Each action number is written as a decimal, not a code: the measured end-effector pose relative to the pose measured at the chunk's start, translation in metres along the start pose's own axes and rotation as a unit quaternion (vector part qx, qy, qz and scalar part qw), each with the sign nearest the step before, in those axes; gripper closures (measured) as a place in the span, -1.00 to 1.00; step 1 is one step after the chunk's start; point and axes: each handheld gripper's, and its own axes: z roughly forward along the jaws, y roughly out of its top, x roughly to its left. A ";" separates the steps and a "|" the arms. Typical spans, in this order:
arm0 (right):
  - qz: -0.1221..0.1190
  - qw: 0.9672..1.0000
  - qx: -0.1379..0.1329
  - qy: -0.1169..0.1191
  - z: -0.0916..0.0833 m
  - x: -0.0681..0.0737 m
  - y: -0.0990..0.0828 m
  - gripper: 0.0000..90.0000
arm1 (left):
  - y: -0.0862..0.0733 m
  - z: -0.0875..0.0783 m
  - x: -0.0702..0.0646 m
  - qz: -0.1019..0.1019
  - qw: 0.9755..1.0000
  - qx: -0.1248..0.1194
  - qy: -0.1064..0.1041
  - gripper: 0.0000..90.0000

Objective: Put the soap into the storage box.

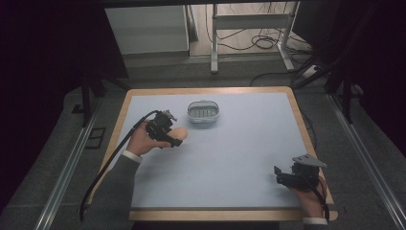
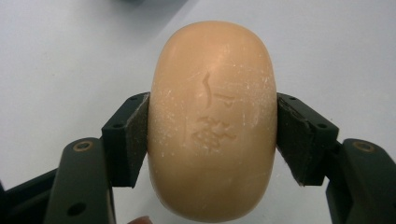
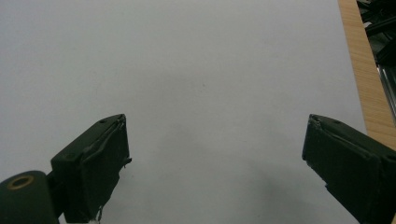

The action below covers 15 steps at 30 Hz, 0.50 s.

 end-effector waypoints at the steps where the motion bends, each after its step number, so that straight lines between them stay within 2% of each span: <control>1: 0.000 1.000 0.000 0.000 0.000 0.000 0.000 -0.84 | 0.000 0.000 0.000 0.000 1.000 0.000 0.000 -0.28; 15: 0.001 1.000 0.000 0.001 0.000 -0.001 0.000 -0.84 | 0.013 0.005 0.009 0.000 1.000 0.004 -0.001 -0.28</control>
